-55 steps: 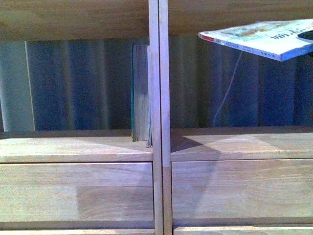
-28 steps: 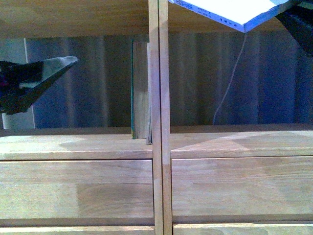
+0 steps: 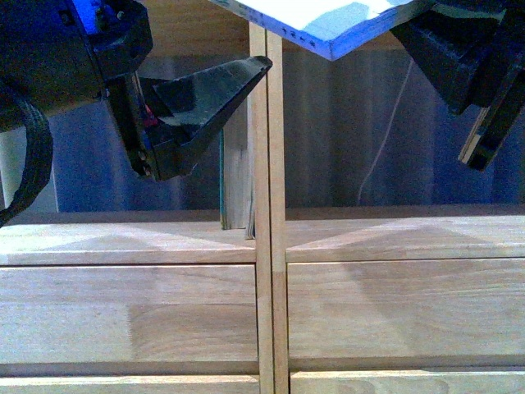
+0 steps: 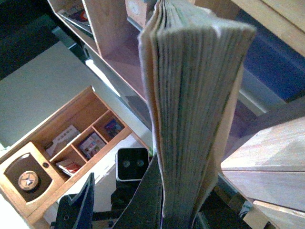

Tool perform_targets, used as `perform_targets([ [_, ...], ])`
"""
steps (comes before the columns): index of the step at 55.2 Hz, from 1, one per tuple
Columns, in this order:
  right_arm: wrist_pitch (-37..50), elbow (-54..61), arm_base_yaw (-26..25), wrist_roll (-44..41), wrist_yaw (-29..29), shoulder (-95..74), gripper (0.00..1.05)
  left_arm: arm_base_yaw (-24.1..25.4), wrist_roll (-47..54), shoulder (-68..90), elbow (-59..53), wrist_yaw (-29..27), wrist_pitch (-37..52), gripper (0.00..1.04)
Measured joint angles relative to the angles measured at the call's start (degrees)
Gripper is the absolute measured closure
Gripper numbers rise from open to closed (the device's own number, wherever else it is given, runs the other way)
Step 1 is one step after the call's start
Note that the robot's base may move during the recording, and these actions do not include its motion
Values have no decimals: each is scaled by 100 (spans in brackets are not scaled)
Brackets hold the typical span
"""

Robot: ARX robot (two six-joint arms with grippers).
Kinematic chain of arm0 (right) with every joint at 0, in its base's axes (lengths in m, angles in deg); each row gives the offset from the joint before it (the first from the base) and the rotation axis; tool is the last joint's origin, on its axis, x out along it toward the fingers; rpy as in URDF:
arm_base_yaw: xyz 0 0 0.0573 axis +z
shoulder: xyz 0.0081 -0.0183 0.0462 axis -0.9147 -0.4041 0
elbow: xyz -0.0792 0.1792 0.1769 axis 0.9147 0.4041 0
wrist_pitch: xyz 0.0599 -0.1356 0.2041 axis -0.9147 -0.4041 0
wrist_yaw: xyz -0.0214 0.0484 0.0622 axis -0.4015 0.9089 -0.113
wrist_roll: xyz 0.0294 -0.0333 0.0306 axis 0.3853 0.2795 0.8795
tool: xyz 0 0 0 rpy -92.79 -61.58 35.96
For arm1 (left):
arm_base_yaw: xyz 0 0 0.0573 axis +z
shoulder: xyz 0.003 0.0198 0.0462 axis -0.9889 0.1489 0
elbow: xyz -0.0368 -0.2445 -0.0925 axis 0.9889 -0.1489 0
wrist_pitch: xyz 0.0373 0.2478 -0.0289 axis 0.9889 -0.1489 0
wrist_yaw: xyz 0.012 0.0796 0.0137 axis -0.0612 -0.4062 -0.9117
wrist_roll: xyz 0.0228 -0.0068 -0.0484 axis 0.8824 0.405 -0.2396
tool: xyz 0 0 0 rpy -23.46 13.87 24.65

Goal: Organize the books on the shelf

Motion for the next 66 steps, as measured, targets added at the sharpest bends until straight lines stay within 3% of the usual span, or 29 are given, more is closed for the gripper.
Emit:
perform_targets([
  [22,275,348,334,254,85,234,97,560,90,-11,181,87,122,7],
  [37,439,479,769,243,247,463,97,546,-116,-7,181,111,592,8],
  [43,442,509,1001,90,295,479,97,468,-236,-9,181,68,765,27],
  [66,442,555,1191,-153,308,382,97,254,-664,-116,-20,238,1523,79],
])
